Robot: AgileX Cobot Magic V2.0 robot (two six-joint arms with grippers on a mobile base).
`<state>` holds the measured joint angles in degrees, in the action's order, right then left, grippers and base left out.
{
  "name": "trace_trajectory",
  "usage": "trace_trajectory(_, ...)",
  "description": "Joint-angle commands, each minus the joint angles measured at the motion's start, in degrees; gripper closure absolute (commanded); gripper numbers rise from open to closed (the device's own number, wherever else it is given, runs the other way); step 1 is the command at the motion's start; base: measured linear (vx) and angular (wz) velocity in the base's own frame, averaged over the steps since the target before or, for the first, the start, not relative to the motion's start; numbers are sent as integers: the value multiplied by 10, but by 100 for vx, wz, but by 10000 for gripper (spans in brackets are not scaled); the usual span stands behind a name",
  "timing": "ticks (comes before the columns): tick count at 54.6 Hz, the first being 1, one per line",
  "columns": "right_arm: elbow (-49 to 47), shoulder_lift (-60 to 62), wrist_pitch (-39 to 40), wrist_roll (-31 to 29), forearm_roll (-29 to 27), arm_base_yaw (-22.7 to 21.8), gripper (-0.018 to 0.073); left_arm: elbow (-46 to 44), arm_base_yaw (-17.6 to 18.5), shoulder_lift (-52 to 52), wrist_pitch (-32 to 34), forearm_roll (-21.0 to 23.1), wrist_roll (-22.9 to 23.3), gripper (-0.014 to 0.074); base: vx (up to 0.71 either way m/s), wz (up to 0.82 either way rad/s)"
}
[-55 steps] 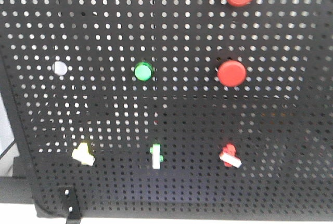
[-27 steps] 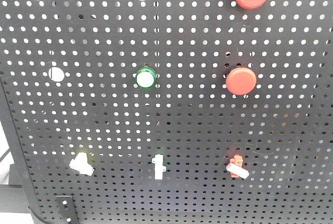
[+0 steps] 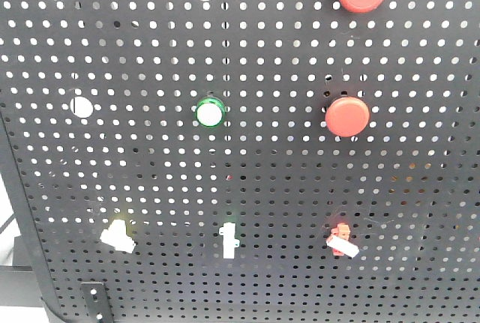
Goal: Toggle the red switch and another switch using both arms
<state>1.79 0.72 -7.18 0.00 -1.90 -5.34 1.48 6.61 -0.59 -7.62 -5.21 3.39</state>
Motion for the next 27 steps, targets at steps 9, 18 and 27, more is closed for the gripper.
trace_trajectory(9,3,6,49,0,3,0,566,11,-1,-11,44,0,7,594,0,0)
trace_trajectory(18,3,6,52,0,3,0,566,11,-1,-11,44,0,7,594,0,0)
trace_trajectory(27,2,6,85,0,4,0,566,11,-1,-11,59,0,7,594,0,0)
